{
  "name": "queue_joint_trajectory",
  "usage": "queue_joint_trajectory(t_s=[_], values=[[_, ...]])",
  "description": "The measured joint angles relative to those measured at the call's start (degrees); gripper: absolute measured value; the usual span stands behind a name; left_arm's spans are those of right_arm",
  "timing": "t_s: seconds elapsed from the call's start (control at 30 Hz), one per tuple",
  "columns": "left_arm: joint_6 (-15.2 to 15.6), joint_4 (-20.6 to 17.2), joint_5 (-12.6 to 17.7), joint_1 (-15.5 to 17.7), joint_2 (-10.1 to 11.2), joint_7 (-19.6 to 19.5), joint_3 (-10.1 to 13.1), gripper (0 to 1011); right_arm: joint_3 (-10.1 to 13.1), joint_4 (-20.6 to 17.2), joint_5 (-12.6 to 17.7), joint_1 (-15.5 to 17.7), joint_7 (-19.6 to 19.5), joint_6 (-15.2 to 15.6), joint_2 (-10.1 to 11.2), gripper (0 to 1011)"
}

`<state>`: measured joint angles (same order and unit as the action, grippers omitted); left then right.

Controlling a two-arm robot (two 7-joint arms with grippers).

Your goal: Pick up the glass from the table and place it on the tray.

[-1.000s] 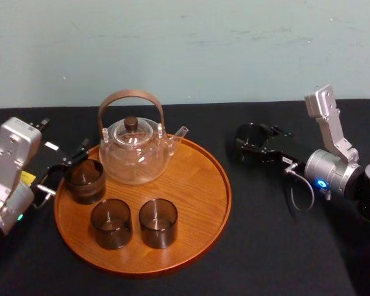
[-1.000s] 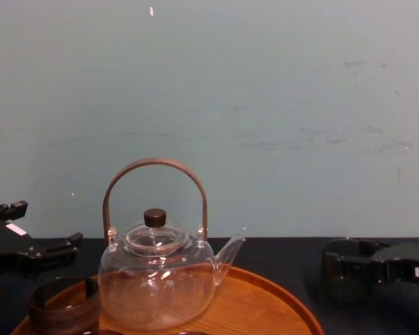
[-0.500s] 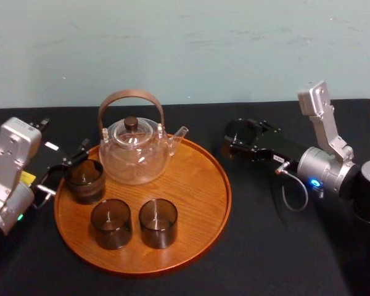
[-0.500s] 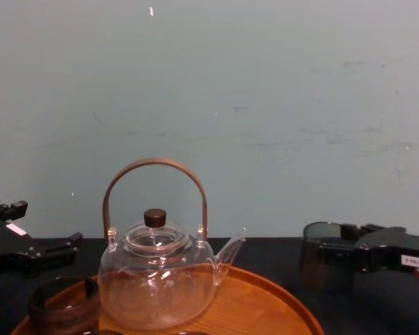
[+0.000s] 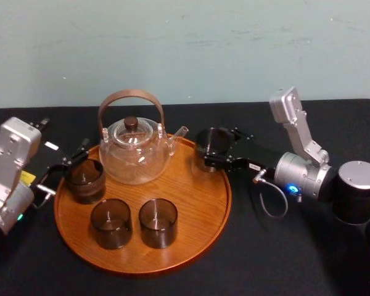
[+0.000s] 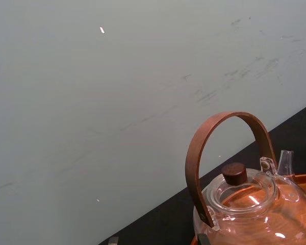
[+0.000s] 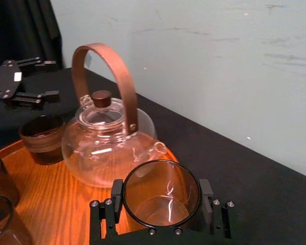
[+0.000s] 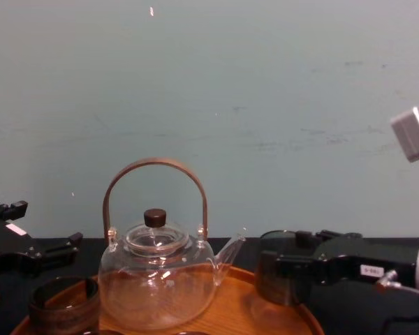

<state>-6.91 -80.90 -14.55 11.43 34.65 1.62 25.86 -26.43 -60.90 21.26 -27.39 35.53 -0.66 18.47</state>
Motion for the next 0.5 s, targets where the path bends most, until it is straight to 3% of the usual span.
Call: queue_joint_trajectory(t_s=[0.5], values=[[0.0, 0.0, 0.0, 0.0, 0.0, 0.0, 0.0, 1001, -2.5, 6.2, 0.4, -3.0, 2.6, -2.6, -2.7, 905]])
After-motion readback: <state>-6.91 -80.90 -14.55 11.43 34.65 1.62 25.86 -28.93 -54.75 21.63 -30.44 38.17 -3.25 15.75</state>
